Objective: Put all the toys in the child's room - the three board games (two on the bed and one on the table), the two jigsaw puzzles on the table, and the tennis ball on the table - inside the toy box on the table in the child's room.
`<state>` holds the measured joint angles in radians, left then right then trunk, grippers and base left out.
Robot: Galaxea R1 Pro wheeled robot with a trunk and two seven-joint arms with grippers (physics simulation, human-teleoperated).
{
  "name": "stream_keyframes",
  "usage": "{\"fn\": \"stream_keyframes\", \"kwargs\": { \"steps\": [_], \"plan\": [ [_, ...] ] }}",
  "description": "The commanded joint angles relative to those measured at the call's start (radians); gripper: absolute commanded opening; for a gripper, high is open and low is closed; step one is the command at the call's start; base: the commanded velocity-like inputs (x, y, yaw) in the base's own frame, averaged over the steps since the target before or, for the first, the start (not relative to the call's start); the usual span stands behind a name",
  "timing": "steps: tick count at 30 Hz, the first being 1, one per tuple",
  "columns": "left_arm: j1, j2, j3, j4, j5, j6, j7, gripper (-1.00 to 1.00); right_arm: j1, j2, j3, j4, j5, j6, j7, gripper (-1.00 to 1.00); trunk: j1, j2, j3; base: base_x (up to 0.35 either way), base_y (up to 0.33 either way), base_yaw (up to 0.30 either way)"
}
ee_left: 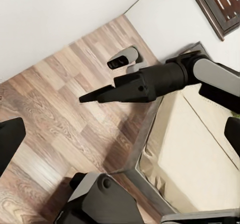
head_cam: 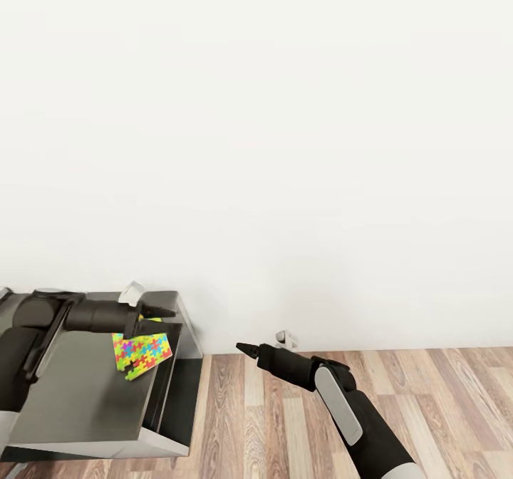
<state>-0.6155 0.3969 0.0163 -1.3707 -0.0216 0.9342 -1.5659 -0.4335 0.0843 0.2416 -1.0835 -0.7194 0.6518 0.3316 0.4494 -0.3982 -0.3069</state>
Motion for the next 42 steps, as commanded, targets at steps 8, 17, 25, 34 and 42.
{"fn": "stream_keyframes", "kwargs": {
  "steps": [8, 17, 25, 34, 42],
  "plan": [
    [0.044, 0.009, 0.136, 0.001, 0.017, 0.013, -0.005, 1.00, -0.001, 0.002, 0.002, 0.002, -0.002, 0.005, 0.001, 1.00, 0.001, -0.002, -0.002, 0.001, 0.006, 0.000],
    [0.128, 0.012, 0.208, -0.003, 0.079, 0.014, -0.005, 1.00, -0.001, 0.012, 0.002, 0.006, -0.007, 0.011, 0.001, 1.00, 0.001, -0.002, -0.002, 0.014, 0.027, 0.000],
    [0.149, 0.030, 0.256, -0.010, 0.128, 0.014, -0.005, 1.00, -0.002, 0.017, -0.001, 0.013, -0.017, 0.017, 0.010, 1.00, 0.001, -0.002, -0.002, 0.002, 0.030, 0.000],
    [0.159, 0.045, 0.272, -0.014, 0.140, 0.014, -0.005, 1.00, -0.002, 0.041, -0.004, 0.016, -0.019, 0.015, 0.020, 1.00, 0.001, -0.002, -0.002, 0.000, 0.080, 0.000],
    [0.161, 0.046, 0.275, -0.014, 0.143, 0.015, -0.005, 1.00, -0.037, 0.061, -0.007, 0.044, -0.018, 0.027, 0.003, 1.00, 0.001, -0.002, -0.002, 0.000, 0.088, 0.000]
  ]
}}
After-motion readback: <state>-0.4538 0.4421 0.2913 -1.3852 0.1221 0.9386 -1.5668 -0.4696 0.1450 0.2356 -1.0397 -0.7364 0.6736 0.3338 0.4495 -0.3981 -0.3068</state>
